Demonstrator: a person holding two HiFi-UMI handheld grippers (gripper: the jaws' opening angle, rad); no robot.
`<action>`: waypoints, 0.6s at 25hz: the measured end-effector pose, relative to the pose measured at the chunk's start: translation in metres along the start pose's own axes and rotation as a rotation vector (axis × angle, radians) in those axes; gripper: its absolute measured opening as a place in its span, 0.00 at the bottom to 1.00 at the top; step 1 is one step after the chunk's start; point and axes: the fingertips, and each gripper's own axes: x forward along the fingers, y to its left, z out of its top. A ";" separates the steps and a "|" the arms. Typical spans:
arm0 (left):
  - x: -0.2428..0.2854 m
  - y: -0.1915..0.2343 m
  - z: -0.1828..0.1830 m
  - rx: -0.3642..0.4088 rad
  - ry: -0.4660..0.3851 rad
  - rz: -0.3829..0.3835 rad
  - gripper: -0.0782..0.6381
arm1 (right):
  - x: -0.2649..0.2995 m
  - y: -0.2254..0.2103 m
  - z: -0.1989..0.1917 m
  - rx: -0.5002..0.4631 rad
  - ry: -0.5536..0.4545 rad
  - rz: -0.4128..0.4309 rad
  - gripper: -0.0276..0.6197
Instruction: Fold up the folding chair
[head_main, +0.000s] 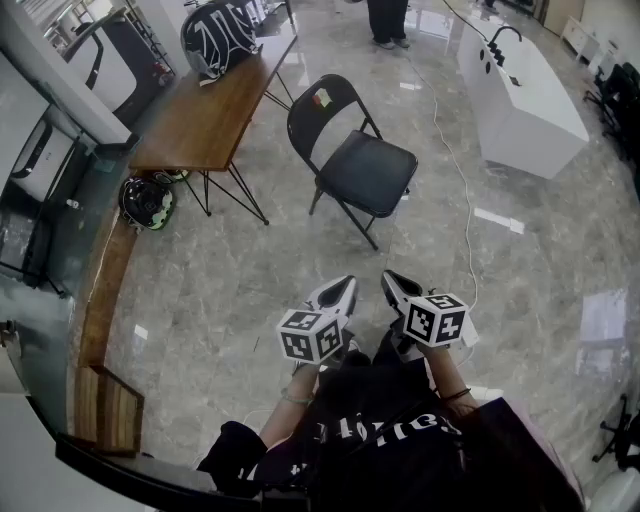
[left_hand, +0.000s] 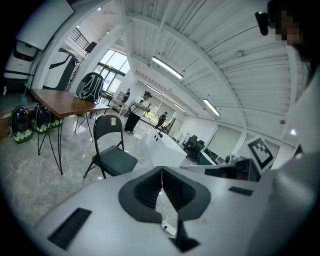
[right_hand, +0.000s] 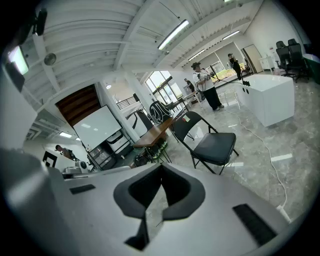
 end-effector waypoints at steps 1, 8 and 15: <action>0.003 0.000 0.001 0.001 0.000 -0.004 0.12 | 0.001 -0.003 0.002 -0.001 -0.001 -0.004 0.06; 0.026 0.012 0.011 -0.015 0.005 -0.019 0.12 | 0.016 -0.021 0.016 0.011 -0.002 -0.023 0.06; 0.076 0.029 0.036 -0.017 0.008 0.001 0.12 | 0.051 -0.061 0.051 0.033 0.008 0.004 0.06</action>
